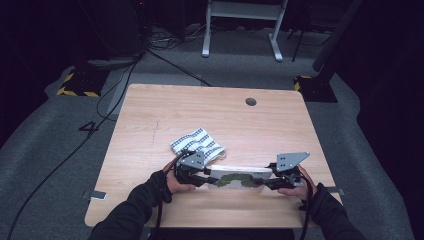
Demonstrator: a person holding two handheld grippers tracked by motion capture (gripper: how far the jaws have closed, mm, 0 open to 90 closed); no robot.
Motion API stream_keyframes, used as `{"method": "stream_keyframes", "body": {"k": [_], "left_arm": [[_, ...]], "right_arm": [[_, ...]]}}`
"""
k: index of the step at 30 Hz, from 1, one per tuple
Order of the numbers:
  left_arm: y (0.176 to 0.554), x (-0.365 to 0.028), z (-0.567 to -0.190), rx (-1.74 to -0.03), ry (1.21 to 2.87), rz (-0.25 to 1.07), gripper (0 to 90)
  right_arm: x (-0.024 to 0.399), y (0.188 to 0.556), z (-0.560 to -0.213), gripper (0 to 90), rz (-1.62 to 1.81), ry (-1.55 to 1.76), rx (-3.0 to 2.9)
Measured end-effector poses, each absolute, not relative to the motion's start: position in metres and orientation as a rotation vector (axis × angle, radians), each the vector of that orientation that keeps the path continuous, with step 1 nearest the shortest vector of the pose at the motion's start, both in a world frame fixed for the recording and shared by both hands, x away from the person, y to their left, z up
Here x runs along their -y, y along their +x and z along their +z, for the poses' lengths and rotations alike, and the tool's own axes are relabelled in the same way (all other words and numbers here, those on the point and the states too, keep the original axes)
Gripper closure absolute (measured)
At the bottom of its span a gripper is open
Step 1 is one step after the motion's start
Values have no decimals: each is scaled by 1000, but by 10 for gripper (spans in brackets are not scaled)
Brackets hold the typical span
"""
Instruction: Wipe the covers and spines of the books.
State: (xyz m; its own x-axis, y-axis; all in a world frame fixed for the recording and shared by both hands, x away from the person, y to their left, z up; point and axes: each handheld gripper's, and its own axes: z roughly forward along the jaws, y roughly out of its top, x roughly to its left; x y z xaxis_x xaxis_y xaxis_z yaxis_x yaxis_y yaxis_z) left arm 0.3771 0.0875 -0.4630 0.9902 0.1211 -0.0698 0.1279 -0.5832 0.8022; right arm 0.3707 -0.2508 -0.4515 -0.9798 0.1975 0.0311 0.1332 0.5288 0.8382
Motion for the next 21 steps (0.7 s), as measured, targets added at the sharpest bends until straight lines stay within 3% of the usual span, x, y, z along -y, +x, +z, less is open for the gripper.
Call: {"method": "stream_keyframes", "body": {"k": [12, 21], "left_arm": [[379, -90, -462, -218, 2196, 39, 662], [383, -117, -447, -385, 2158, 162, 331]], "right_arm": [[235, 366, -455, 786, 1459, 247, -2701], [248, 361, -454, 793, 1421, 310, -2605]]}}
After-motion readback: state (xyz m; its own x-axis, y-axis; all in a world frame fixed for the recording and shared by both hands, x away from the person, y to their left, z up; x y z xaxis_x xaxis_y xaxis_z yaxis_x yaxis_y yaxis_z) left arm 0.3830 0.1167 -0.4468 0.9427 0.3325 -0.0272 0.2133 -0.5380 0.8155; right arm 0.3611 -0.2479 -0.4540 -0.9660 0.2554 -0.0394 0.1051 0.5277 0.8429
